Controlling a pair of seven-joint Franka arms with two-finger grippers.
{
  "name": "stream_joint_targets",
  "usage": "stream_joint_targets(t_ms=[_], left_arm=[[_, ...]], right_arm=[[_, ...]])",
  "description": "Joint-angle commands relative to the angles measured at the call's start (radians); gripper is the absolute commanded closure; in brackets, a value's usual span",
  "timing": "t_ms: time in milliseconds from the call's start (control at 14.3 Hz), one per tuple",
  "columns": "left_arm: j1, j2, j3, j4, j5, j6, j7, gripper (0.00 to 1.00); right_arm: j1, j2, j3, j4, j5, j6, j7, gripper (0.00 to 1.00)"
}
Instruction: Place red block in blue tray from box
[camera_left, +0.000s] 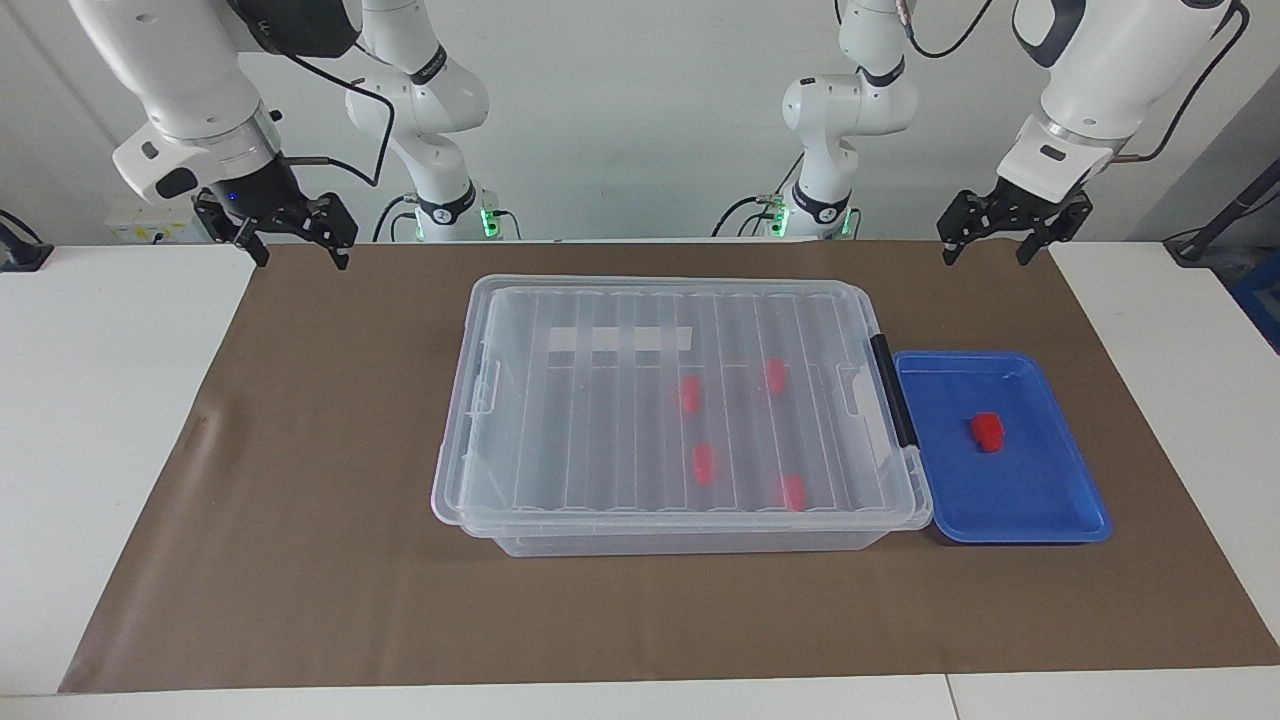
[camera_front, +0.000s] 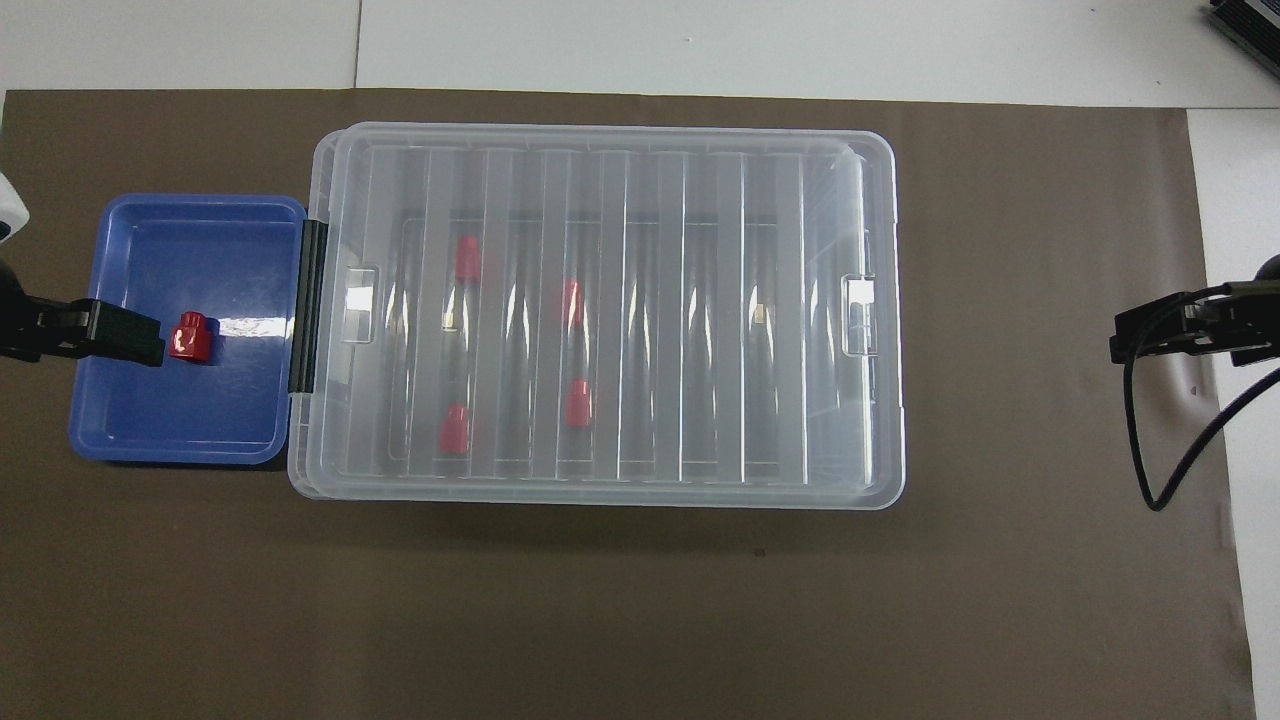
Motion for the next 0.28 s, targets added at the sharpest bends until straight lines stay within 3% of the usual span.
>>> stream_joint_targets(t_ms=[0, 210], left_arm=[[-0.019, -0.011, 0.011, -0.004, -0.012, 0.011, -0.019, 0.00], [-0.019, -0.010, 0.011, 0.001, -0.021, 0.015, -0.019, 0.00]], right_arm=[[-0.019, -0.011, 0.014, 0.001, 0.034, 0.003, -0.008, 0.00], [-0.013, -0.014, 0.016, -0.001, 0.035, 0.004, -0.003, 0.00]])
